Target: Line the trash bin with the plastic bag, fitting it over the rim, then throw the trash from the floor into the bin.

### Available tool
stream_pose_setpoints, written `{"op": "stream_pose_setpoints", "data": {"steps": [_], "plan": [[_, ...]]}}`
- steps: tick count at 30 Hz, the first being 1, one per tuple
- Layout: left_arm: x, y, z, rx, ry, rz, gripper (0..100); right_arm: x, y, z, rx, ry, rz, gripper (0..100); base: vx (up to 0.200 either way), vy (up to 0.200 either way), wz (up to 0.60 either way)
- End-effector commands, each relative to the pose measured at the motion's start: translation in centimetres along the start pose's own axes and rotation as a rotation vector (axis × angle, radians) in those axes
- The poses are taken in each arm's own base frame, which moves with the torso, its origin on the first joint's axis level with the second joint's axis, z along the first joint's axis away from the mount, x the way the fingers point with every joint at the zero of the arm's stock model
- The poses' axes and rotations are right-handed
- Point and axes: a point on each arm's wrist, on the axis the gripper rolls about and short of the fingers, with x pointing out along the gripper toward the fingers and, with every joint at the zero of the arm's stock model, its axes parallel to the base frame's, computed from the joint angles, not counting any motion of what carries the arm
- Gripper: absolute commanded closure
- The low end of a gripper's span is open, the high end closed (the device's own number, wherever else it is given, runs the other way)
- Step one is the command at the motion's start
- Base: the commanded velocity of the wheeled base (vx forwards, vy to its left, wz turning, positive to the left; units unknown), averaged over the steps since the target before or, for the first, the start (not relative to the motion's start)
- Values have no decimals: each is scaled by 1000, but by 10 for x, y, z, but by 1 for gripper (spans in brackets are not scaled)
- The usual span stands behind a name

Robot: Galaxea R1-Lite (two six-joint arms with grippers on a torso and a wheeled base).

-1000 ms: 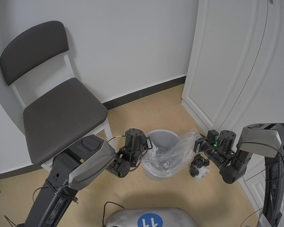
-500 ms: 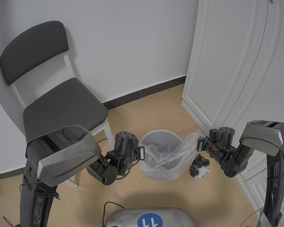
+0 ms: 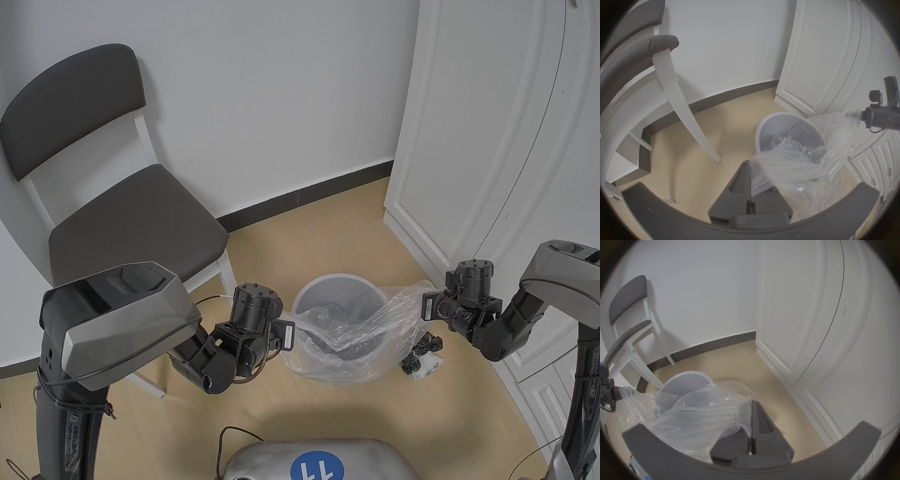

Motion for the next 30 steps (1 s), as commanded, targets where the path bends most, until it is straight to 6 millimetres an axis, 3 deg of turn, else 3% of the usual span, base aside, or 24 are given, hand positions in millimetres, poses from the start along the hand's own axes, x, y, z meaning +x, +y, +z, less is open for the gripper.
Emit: {"op": "stream_pose_setpoints", "data": {"steps": [1,10,30], "plan": [[-1,3,1,3,4,6,100,-13,1,12,-1,-13,8,100,0,0,0],[-19,15,23,-6,11,29,100,-42,-6,18,-60,109,3,100,0,0,0],[-27,17,13,30,141,28,100,-61,-18,5,-216,235,-5,100,0,0,0]]}}
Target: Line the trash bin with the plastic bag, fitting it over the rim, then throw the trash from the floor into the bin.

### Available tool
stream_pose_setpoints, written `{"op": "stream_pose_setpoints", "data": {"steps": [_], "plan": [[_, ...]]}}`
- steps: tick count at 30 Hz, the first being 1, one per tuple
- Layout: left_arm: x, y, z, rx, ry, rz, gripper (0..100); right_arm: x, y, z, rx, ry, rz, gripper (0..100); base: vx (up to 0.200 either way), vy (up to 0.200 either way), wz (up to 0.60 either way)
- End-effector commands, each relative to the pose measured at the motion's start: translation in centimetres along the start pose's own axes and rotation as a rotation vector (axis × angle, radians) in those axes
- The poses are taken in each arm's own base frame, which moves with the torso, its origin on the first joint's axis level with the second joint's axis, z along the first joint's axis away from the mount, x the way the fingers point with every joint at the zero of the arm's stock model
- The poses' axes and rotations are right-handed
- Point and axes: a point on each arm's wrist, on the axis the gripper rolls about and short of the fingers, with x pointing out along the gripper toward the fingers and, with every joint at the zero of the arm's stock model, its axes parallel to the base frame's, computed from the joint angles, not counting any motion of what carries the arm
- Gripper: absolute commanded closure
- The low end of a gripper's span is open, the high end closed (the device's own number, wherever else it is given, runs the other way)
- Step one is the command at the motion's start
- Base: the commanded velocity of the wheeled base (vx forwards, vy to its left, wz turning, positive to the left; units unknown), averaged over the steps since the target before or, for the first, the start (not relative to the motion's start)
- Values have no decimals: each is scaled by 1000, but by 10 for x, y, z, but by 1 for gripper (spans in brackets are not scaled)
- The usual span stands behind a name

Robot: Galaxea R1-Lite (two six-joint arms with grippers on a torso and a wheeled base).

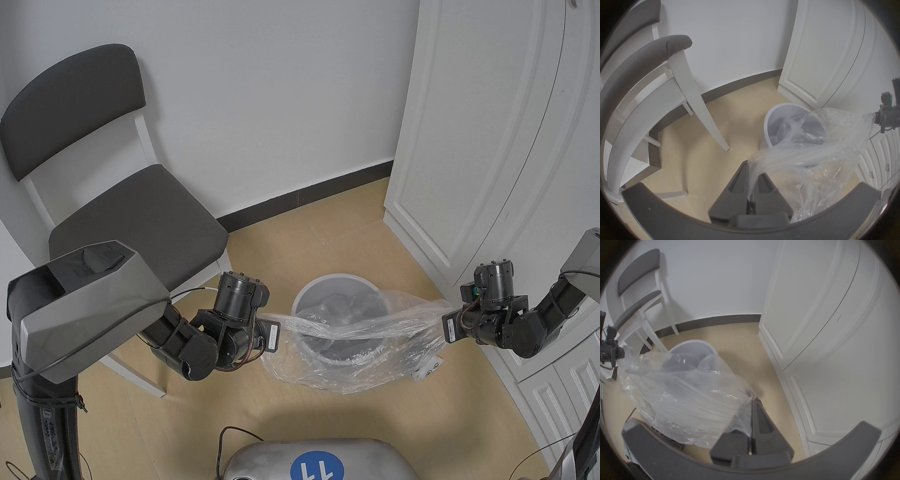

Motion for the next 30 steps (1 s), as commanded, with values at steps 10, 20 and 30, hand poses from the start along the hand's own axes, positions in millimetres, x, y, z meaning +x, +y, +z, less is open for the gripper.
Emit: {"op": "stream_pose_setpoints", "data": {"steps": [10,20,30], "plan": [[17,-6,-17,26,88,8,100,16,12,-21,-62,96,24,100,0,0,0],[43,-5,-7,-48,34,27,100,47,24,-16,16,60,1,100,0,0,0],[61,7,26,-160,-105,128,100,77,41,-1,195,-149,-17,100,0,0,0]]}}
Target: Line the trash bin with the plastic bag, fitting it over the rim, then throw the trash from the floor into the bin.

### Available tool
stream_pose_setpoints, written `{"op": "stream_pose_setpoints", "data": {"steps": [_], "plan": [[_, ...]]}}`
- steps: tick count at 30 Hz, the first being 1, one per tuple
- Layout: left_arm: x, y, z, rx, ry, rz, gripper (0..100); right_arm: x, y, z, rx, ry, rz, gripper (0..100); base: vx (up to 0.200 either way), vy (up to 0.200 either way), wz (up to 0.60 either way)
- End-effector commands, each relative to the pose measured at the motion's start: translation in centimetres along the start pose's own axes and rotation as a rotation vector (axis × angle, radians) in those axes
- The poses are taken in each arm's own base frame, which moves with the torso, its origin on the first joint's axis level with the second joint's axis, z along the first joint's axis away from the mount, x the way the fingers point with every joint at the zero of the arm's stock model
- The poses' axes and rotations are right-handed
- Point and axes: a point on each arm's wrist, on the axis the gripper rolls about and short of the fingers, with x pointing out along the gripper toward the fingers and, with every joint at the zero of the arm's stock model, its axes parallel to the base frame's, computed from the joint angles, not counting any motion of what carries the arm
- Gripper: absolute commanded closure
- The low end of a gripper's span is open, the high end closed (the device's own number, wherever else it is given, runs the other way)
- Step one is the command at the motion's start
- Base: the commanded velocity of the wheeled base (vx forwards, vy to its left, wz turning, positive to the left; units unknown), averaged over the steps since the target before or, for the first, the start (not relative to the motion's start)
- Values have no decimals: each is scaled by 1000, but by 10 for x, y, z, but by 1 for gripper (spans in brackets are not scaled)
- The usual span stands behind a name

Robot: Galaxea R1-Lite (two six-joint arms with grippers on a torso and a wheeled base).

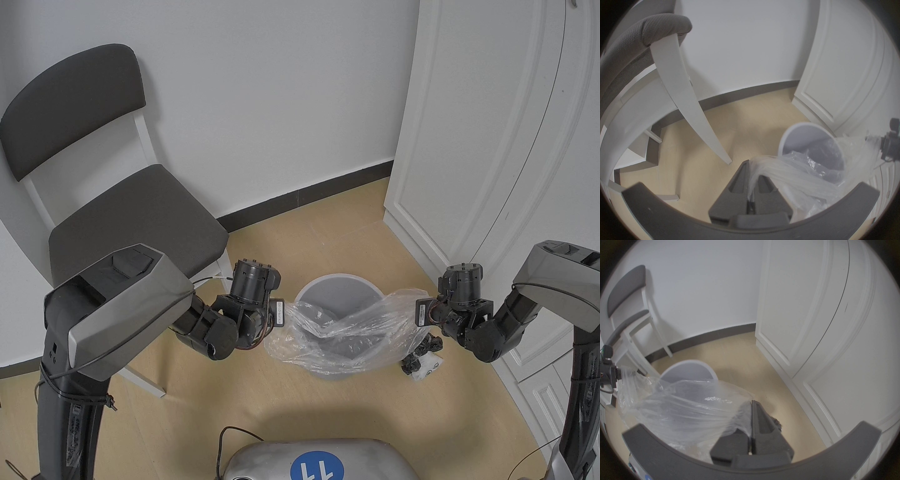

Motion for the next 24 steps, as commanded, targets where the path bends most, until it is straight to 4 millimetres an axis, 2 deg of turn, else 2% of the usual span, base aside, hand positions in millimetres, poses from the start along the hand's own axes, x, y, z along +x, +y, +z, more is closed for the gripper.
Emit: {"op": "stream_pose_setpoints", "data": {"steps": [1,14,20,21,24], "plan": [[13,9,12,-53,-46,35,100,17,8,-9,17,-18,3,100,0,0,0],[15,17,27,-81,-82,49,100,19,4,-3,46,-38,-27,100,0,0,0],[-5,23,41,-82,-87,54,100,-9,-8,20,39,-45,-38,100,0,0,0],[-13,24,44,-77,-80,54,100,-20,-11,26,25,-25,-38,100,0,0,0],[-27,24,49,-72,-62,52,100,-33,-15,33,17,-1,-40,100,0,0,0]]}}
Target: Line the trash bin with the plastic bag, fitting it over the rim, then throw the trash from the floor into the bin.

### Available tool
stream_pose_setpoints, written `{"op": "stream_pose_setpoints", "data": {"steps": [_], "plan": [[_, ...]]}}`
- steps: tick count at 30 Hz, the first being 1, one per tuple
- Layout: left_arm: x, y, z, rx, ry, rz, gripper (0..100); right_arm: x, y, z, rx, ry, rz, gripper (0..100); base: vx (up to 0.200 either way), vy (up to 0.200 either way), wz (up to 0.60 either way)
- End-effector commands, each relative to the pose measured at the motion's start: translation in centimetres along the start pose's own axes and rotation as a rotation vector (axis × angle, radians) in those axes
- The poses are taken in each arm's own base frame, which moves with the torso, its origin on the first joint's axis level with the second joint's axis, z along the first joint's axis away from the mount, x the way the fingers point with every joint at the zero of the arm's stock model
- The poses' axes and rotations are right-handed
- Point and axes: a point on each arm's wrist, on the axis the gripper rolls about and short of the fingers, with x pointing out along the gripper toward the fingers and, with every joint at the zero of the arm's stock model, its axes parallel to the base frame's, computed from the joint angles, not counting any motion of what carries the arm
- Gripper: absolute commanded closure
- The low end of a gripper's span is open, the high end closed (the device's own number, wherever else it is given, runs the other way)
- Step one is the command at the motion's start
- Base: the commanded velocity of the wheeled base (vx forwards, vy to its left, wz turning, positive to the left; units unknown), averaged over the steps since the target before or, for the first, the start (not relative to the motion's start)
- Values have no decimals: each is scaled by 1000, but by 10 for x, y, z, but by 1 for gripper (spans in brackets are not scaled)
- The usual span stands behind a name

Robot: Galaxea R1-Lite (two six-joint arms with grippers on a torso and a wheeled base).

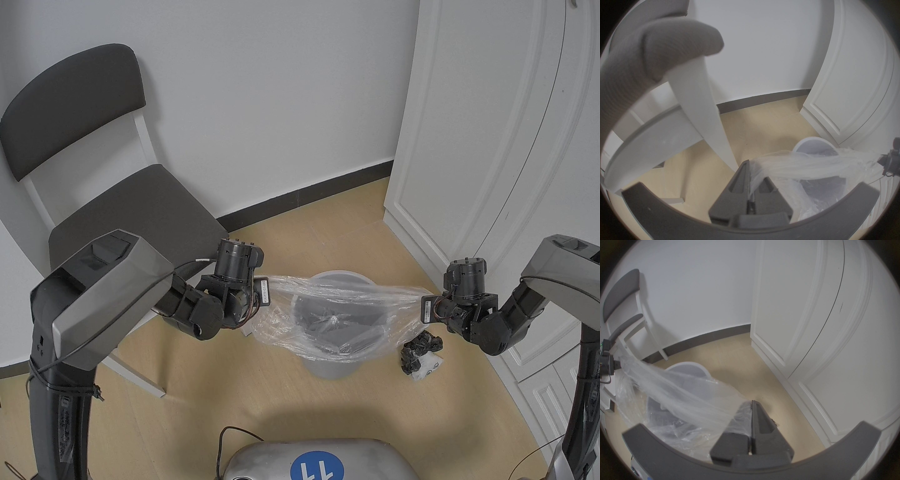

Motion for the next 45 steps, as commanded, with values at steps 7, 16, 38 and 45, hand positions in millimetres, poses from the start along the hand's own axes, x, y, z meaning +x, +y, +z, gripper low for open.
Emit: {"op": "stream_pose_setpoints", "data": {"steps": [7,16,38,45], "plan": [[-39,1,21,7,4,-13,100,-38,-11,29,1,-15,1,100,0,0,0],[-40,1,16,28,45,-6,100,-37,-11,24,-14,2,1,100,0,0,0],[-49,-12,-30,177,249,-12,100,-52,-25,-8,-248,179,-5,100,0,0,0],[-29,-17,-49,183,265,-5,100,-25,-13,-29,-255,219,-2,100,0,0,0]]}}
